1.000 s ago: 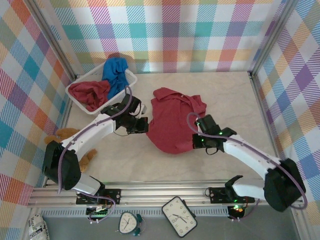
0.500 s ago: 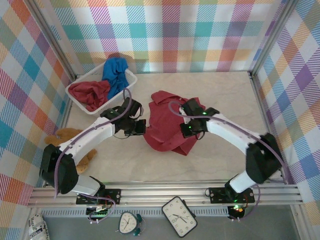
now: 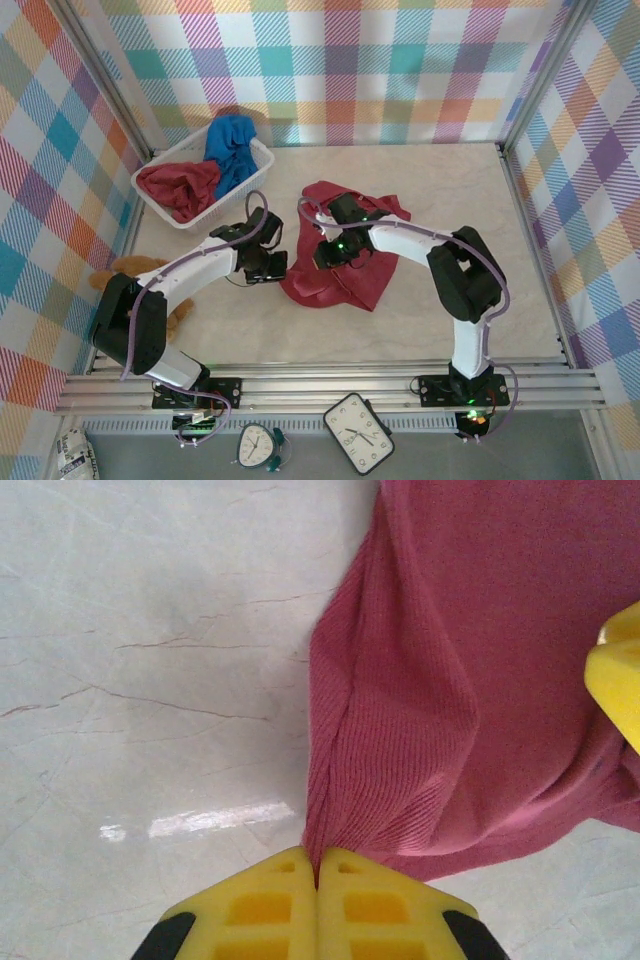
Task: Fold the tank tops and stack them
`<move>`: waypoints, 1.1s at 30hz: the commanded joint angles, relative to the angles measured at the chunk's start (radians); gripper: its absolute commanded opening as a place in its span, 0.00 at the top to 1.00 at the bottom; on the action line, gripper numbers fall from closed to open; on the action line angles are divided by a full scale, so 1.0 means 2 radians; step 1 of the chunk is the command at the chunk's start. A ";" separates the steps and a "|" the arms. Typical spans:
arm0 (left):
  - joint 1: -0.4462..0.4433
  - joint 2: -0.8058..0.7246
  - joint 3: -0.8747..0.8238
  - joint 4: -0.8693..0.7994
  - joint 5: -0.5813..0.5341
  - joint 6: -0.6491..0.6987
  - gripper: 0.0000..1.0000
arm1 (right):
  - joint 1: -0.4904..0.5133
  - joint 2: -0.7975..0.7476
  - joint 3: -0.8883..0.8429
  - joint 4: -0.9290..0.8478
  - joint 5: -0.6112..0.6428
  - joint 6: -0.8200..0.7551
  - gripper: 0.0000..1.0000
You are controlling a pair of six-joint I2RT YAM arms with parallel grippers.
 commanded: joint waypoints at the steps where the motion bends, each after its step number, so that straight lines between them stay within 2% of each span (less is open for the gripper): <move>1: 0.016 -0.001 -0.015 0.005 -0.007 -0.002 0.99 | 0.000 -0.044 -0.024 0.025 -0.022 -0.006 0.76; 3: 0.023 -0.003 -0.021 0.005 -0.006 0.000 0.99 | -0.004 -0.097 -0.066 0.018 0.017 -0.020 0.72; 6: 0.032 -0.003 -0.026 0.006 -0.005 0.006 0.99 | -0.008 -0.165 -0.130 -0.012 0.097 -0.049 0.71; 9: 0.040 0.003 -0.027 0.011 0.002 0.010 0.99 | -0.007 -0.188 -0.185 -0.023 0.129 -0.078 0.72; 13: 0.048 0.018 -0.020 0.016 0.014 0.014 0.99 | 0.017 -0.183 -0.205 -0.003 0.157 -0.123 0.72; 17: 0.049 0.022 -0.015 0.014 0.016 0.015 0.99 | 0.056 -0.152 -0.188 0.026 0.187 -0.169 0.69; 27: 0.052 0.005 -0.030 0.004 0.009 0.021 0.99 | 0.072 -0.078 -0.133 -0.006 0.245 -0.182 0.68; 30: 0.054 0.004 -0.031 -0.001 0.004 0.028 0.99 | 0.072 -0.090 -0.140 -0.022 0.264 -0.192 0.67; 33: 0.059 0.004 -0.032 -0.003 0.003 0.032 0.99 | 0.072 -0.134 -0.165 -0.015 0.240 -0.188 0.61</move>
